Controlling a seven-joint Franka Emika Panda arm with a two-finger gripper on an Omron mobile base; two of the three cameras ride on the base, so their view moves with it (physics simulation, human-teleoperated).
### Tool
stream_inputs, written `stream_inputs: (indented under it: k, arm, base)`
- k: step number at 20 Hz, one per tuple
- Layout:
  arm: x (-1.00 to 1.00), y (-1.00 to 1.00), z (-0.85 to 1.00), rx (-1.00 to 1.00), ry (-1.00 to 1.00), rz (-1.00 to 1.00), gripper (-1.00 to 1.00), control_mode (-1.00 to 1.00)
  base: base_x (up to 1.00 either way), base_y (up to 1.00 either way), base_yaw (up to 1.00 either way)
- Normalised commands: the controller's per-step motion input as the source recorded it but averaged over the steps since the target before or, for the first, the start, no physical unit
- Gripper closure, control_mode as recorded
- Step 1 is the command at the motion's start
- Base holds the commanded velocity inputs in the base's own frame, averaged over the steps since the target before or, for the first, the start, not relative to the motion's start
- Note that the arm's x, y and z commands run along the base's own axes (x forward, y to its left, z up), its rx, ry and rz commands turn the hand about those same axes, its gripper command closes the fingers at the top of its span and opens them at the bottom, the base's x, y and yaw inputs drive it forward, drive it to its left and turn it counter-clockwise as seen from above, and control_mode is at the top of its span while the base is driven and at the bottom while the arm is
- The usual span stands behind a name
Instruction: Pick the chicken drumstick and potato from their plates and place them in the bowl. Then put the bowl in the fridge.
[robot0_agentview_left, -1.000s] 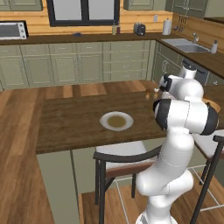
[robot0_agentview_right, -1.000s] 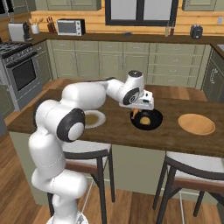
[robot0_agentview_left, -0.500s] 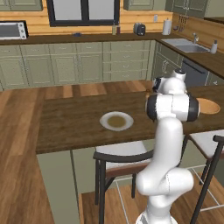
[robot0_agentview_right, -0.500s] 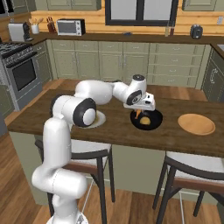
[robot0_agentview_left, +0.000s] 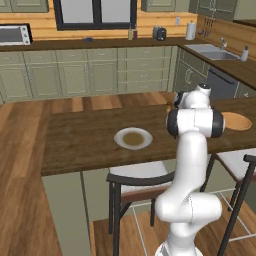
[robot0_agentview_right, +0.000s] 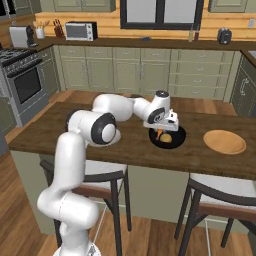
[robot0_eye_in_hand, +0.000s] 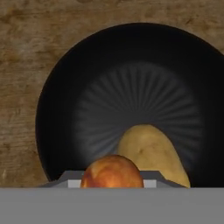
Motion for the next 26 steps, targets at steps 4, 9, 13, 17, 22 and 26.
stream_inputs:
  k: [4, 9, 13, 17, 22, 26]
  arm:
    - [0.01, 0.0, 0.0, 0.0, 0.0, 0.0, -1.0, -1.0]
    - [-0.28, 0.0, 0.15, 0.0, -0.09, -0.1, -1.0, -1.0]
    - [-0.31, -0.02, 0.26, 0.03, -0.1, -0.26, -1.0, -1.0]
    - [-0.82, -0.23, 0.21, 0.09, 0.0, -0.38, -1.0, -1.0]
    - [-0.89, -0.23, 0.19, 0.21, 0.01, -0.61, -1.0, -1.0]
    - [-0.36, -0.32, 0.24, 0.28, 0.08, -0.62, -1.0, -1.0]
  base:
    - [0.0, 0.0, 0.0]
    - [0.0, 0.0, 0.0]
    - [0.0, 0.0, 0.0]
    - [0.0, 0.0, 0.0]
    - [0.0, 0.0, 0.0]
    - [0.0, 0.0, 0.0]
